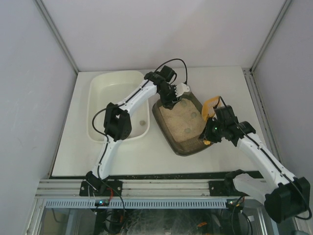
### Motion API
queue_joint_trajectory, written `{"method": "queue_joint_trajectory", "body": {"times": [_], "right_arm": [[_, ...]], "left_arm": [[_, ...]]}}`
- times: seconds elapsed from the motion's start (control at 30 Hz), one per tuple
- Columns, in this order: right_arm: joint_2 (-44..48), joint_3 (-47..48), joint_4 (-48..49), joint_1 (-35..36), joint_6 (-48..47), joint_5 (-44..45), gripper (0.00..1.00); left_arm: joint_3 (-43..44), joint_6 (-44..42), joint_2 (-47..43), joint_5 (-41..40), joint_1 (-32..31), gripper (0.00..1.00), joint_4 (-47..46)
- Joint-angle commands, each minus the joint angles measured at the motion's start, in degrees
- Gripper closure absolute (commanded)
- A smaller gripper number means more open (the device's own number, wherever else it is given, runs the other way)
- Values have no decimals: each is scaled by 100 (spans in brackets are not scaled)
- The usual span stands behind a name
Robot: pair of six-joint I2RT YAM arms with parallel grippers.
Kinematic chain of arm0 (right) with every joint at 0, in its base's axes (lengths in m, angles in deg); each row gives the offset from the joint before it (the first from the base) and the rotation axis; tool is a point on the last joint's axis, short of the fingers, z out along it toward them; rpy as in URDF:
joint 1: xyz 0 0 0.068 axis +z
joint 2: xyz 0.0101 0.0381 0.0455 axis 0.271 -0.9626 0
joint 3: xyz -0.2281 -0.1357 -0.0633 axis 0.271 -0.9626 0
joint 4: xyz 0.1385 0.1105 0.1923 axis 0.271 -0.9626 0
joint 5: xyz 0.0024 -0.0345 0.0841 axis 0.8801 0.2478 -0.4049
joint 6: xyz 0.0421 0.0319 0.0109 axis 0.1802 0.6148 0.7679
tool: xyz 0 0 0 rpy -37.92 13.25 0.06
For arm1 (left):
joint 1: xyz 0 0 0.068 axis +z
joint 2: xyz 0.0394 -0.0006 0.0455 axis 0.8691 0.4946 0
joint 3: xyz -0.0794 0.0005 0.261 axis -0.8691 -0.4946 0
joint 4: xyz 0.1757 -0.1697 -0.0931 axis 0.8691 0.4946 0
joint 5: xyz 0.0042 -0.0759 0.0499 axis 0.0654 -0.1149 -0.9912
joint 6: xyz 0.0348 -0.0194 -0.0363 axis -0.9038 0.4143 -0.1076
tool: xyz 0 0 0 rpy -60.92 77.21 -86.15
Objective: Clean the litter box
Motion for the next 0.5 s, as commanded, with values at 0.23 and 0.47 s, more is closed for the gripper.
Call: {"method": "queue_joint_trajectory", "body": {"times": [0.23,0.47], "right_arm": [[-2248,2000,-644,703,-119,-152,100],[-2804,2597,-1754,725,-11,-210,100]], "left_arm": [[-375,766,-184,229,234,99,-464],[-1282,1749,-888,360,293,100,-1059]]}}
